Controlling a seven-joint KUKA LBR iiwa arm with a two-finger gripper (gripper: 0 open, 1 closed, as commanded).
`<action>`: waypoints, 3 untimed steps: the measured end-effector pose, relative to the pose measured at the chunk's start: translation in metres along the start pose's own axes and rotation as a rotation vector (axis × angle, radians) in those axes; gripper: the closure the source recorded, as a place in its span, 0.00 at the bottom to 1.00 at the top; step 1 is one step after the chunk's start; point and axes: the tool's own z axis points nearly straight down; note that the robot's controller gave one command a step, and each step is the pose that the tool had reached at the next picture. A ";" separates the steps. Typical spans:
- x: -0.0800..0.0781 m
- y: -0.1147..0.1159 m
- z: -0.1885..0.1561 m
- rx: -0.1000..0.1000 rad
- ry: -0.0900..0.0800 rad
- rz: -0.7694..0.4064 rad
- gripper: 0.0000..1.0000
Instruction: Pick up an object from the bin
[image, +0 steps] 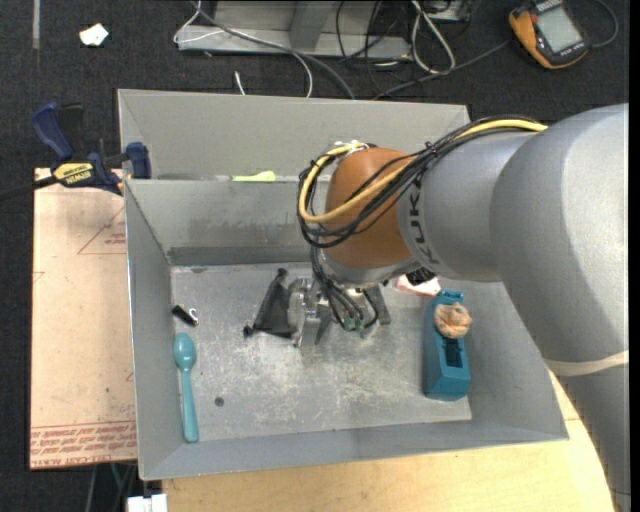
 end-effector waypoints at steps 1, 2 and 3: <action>-0.021 -0.014 0.000 -0.003 -0.002 -0.243 1.00; -0.033 -0.012 0.000 0.002 -0.006 -0.635 1.00; -0.031 -0.014 -0.055 -0.003 0.000 -0.742 1.00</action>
Offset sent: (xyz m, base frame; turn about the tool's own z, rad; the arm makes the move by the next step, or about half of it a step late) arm 0.0361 0.0024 -0.0011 -0.7878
